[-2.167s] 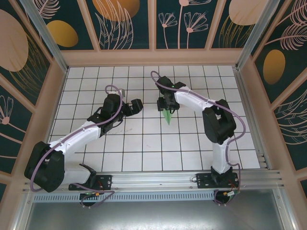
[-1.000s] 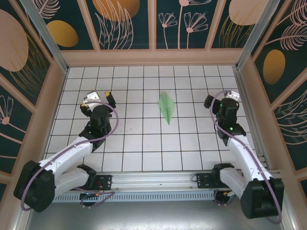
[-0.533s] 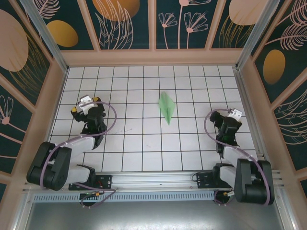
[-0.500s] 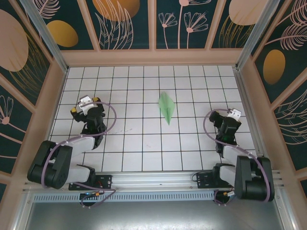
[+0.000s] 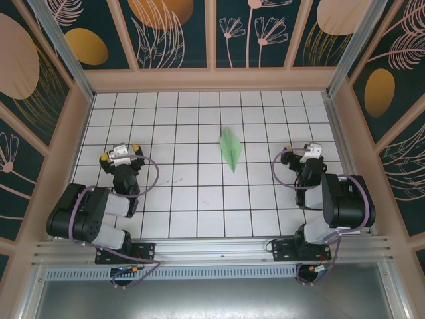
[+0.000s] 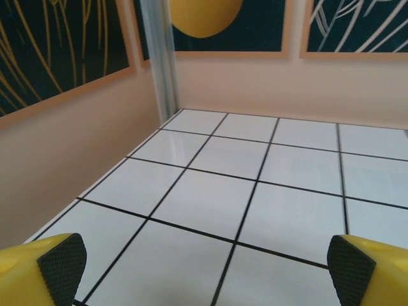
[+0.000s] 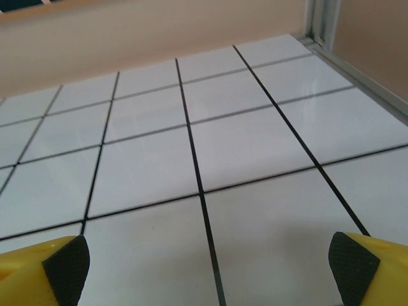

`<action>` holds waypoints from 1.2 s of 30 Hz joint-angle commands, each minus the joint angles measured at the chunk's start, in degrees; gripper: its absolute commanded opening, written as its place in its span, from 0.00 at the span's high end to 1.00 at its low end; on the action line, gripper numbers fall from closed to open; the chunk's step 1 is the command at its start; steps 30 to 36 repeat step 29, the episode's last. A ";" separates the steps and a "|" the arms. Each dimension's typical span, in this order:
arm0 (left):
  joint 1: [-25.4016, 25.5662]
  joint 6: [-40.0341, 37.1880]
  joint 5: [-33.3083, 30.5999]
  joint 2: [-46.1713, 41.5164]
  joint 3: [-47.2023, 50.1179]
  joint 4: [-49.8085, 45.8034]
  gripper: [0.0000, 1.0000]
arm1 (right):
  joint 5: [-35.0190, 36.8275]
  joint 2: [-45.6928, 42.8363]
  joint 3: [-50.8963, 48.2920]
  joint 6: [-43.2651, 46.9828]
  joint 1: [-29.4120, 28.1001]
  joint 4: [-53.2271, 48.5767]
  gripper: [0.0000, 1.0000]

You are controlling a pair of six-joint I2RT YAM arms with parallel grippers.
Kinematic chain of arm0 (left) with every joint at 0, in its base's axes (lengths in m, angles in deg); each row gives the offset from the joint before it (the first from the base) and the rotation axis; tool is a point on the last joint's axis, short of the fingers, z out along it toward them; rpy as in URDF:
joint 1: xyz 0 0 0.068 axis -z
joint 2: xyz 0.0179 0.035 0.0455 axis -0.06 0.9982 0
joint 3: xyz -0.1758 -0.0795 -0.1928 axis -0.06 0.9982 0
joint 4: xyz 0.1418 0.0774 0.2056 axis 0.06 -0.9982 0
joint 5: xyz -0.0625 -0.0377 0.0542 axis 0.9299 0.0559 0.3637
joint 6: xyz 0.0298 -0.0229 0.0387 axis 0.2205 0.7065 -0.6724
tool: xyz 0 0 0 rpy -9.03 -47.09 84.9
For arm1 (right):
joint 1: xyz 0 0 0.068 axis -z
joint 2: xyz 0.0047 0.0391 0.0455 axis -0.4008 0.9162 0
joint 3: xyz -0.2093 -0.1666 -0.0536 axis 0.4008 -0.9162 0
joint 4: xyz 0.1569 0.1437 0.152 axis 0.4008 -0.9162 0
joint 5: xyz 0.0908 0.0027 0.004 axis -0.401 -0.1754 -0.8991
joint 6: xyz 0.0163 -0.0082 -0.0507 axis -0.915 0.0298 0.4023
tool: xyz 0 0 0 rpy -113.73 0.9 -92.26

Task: Fold a paper plane with a square sheet of paper (fold left side to right side)
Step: Reset both arms

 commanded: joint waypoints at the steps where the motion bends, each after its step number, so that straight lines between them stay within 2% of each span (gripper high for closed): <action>1: -0.92 -1.02 6.37 -0.51 2.12 9.16 0.01 | -2.29 0.22 1.38 1.39 -0.31 4.53 0.01; 6: -3.23 -0.82 13.52 3.96 1.84 12.69 0.01 | -1.27 0.12 1.54 1.79 -0.91 4.18 0.01; 8: -3.88 -0.06 14.45 2.32 0.31 7.28 0.01 | -0.78 0.14 1.59 1.96 -1.18 4.13 0.01; 13: -6.12 3.75 12.34 2.83 -3.81 0.08 0.01 | -0.10 0.21 1.71 2.32 -1.67 4.04 0.01; 17: -6.14 4.36 10.49 2.76 -3.59 0.52 0.01 | -0.16 0.25 1.72 2.41 -1.71 4.02 0.01; 36: -6.15 4.24 10.47 2.68 -3.45 0.59 0.01 | -0.23 0.26 1.75 2.32 -1.76 3.87 0.01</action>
